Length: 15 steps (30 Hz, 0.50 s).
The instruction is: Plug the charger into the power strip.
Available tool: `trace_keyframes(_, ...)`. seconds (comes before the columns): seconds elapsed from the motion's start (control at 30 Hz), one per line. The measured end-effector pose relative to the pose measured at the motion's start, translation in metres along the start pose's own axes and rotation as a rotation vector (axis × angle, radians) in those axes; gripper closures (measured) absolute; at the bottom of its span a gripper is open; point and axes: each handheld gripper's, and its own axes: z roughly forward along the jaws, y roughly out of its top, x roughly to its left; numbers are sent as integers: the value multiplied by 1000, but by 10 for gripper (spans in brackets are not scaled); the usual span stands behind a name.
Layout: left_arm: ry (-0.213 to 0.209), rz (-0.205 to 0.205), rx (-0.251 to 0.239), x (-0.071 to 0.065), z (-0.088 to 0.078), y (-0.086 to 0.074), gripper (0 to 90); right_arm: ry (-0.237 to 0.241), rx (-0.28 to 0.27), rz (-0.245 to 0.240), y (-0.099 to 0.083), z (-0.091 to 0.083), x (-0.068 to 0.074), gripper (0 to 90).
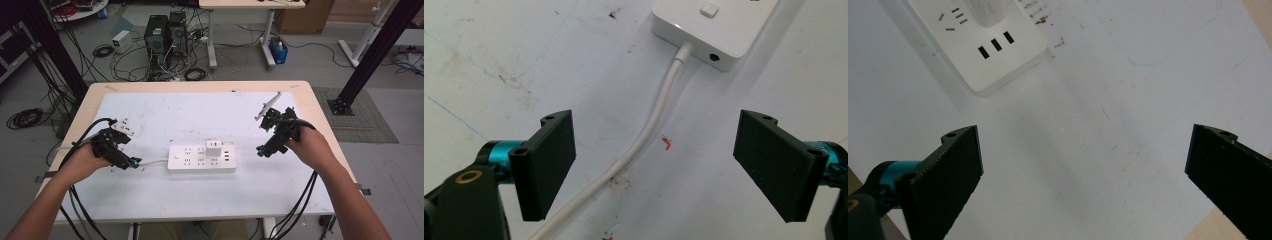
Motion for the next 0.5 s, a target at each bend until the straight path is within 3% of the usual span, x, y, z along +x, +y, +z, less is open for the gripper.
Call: trace_keyframes(0.5,4,-9,1,0,5,-2,172,26,10,11,-6,14,3,12)
